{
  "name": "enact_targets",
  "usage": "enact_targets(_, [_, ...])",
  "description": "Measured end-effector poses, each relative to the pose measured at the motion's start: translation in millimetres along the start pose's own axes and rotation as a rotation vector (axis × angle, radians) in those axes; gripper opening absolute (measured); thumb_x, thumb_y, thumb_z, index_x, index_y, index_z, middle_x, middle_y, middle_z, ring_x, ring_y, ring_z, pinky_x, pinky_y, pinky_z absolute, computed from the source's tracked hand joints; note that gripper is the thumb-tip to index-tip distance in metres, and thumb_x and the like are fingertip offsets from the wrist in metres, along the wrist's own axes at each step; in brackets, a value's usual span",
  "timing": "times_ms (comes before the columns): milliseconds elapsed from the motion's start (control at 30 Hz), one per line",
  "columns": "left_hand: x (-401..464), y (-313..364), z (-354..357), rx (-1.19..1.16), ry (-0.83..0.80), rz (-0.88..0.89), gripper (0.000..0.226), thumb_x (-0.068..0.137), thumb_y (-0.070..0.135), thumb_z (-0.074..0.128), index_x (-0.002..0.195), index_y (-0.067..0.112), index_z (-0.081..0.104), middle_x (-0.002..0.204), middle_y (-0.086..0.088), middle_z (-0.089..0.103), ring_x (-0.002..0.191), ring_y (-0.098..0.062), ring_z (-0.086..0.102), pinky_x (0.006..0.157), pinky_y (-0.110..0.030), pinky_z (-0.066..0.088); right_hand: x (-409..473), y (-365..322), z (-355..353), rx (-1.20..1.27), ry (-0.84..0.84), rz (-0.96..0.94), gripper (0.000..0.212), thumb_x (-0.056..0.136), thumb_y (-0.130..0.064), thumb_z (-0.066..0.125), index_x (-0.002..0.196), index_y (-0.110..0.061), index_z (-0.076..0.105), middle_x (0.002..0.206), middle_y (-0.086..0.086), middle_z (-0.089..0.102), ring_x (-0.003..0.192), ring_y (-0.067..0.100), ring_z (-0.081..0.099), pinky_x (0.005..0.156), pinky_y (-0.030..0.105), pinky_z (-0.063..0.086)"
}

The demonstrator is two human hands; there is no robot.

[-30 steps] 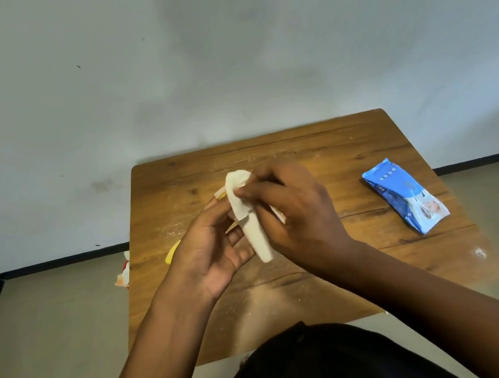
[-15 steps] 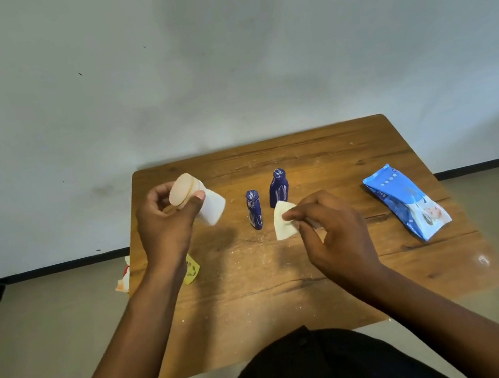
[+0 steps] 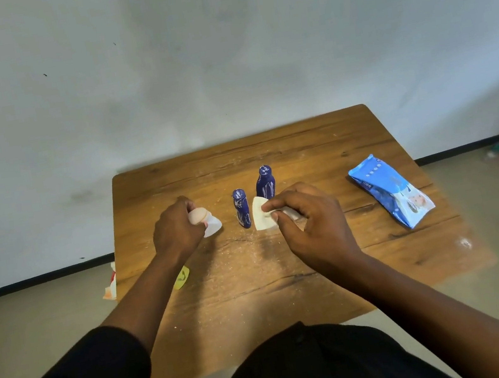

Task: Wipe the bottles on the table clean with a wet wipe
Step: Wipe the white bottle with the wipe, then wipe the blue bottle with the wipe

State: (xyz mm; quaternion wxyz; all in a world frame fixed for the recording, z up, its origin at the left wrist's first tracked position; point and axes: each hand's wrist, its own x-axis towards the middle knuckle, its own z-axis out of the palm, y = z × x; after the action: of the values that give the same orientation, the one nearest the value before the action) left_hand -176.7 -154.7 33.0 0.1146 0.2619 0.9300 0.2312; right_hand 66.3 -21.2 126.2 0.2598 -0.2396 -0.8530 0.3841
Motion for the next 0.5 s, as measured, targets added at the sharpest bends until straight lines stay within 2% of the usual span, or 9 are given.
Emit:
enact_targets(200, [6, -10, 13, 0.101, -0.032, 0.029, 0.034, 0.074, 0.031, 0.086, 0.097, 0.031, 0.061, 0.101, 0.005, 0.071, 0.087, -0.024, 0.065, 0.071, -0.036, 0.056, 1, 3, 3, -0.036, -0.005, 0.042, 0.020, 0.094, -0.007, 0.073, 0.108, -0.020, 0.079, 0.107, -0.008, 0.071, 0.100, 0.002, 0.064, 0.082, 0.010, 0.048])
enact_targets(333, [7, -15, 18, 0.114, -0.054, 0.017, 0.034, 0.074, 0.031, 0.085, 0.098, 0.030, 0.061, 0.101, 0.004, 0.071, 0.086, -0.024, 0.065, 0.070, -0.035, 0.055, -1, 3, 6, -0.030, 0.002, 0.044, 0.021, 0.093, -0.006, 0.073, 0.109, -0.019, 0.079, 0.108, -0.006, 0.072, 0.100, 0.004, 0.065, 0.082, 0.019, 0.054])
enact_targets(500, [2, -20, 25, 0.100, -0.070, 0.015, 0.031, 0.076, 0.029, 0.082, 0.100, 0.029, 0.061, 0.103, 0.004, 0.070, 0.087, -0.024, 0.063, 0.065, -0.031, 0.042, -1, 3, 7, -0.036, 0.005, 0.055, 0.020, 0.094, -0.007, 0.073, 0.109, -0.018, 0.079, 0.109, -0.004, 0.073, 0.100, 0.005, 0.065, 0.081, 0.024, 0.056])
